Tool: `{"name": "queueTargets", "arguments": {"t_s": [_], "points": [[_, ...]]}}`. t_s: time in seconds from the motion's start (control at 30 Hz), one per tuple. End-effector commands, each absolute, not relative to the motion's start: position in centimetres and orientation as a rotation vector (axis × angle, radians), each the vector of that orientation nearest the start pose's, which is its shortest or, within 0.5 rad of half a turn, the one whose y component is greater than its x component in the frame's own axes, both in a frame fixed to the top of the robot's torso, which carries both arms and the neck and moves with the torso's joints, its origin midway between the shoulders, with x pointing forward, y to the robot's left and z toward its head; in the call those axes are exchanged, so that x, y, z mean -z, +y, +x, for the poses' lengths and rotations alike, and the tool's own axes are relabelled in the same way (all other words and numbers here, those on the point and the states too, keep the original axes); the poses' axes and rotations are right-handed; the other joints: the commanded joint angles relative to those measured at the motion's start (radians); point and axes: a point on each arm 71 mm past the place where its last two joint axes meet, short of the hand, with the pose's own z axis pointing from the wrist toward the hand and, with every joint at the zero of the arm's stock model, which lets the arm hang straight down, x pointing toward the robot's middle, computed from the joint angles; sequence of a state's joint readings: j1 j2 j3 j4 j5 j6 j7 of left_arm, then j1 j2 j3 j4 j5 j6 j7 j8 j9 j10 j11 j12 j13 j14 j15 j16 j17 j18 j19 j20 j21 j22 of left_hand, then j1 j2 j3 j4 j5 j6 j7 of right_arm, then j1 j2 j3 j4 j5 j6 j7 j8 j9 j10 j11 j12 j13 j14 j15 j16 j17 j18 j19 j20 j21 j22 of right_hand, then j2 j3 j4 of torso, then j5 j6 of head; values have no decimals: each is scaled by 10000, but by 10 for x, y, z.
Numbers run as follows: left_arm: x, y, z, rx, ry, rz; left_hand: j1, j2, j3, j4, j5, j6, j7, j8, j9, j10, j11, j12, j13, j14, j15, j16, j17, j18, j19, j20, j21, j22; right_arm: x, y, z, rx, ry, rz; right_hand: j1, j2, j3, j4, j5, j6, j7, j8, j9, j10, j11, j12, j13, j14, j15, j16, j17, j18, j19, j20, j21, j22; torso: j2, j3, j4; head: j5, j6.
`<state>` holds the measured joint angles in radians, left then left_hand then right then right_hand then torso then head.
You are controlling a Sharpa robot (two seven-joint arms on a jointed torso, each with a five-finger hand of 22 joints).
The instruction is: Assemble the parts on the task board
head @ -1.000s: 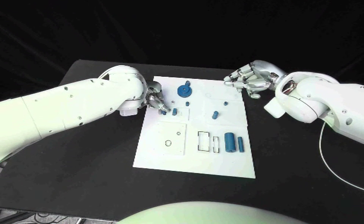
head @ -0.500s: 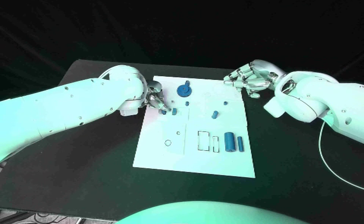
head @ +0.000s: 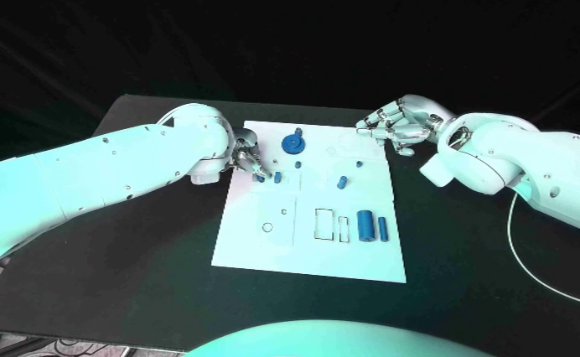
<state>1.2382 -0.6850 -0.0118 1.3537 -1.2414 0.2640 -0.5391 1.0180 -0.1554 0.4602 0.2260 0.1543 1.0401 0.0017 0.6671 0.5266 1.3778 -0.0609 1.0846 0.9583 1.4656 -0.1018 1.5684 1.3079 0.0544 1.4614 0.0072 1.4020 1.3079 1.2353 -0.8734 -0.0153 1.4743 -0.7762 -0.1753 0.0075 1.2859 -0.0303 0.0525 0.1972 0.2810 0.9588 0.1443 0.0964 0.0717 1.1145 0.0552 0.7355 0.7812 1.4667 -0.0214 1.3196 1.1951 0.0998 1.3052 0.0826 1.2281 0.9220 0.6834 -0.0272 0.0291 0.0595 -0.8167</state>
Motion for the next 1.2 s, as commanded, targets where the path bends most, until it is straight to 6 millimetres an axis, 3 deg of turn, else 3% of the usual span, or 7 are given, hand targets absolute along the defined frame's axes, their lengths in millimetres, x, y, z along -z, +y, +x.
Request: {"name": "queueTargets", "arguments": {"t_s": [0.03, 1.2], "points": [[211, 189, 514, 2452, 23116, 81, -107, 25, -110, 13, -27, 74, -7, -50, -15, 62, -10, 60, 10, 1052, -66, 24, 2629, -67, 249, -27, 33, 982, 172, -227, 501, -10416, 18333, 4212, 9, 71, -46, 11, 21, 4, 21, 58, 0, -69, 28, -25, -14, 217, 4, -59, -9, 207, -46, -1, -36, -17, -2, -2, 4, 0, -8], [211, 188, 513, 2587, 23141, -18, -112, 121, -255, 90, -21, 122, -22, -48, -26, 97, -20, 99, 62, 1052, -70, 24, 2629, -82, 277, -31, 81, 1039, 172, -226, 501, -10433, 18362, 4196, 9, 71, -46, 11, 21, 4, 21, 58, 0, -69, 28, -25, -14, 217, 4, -59, -9, 207, -46, -1, -36, -17, -3, 4, -7, 29, -47]]}}
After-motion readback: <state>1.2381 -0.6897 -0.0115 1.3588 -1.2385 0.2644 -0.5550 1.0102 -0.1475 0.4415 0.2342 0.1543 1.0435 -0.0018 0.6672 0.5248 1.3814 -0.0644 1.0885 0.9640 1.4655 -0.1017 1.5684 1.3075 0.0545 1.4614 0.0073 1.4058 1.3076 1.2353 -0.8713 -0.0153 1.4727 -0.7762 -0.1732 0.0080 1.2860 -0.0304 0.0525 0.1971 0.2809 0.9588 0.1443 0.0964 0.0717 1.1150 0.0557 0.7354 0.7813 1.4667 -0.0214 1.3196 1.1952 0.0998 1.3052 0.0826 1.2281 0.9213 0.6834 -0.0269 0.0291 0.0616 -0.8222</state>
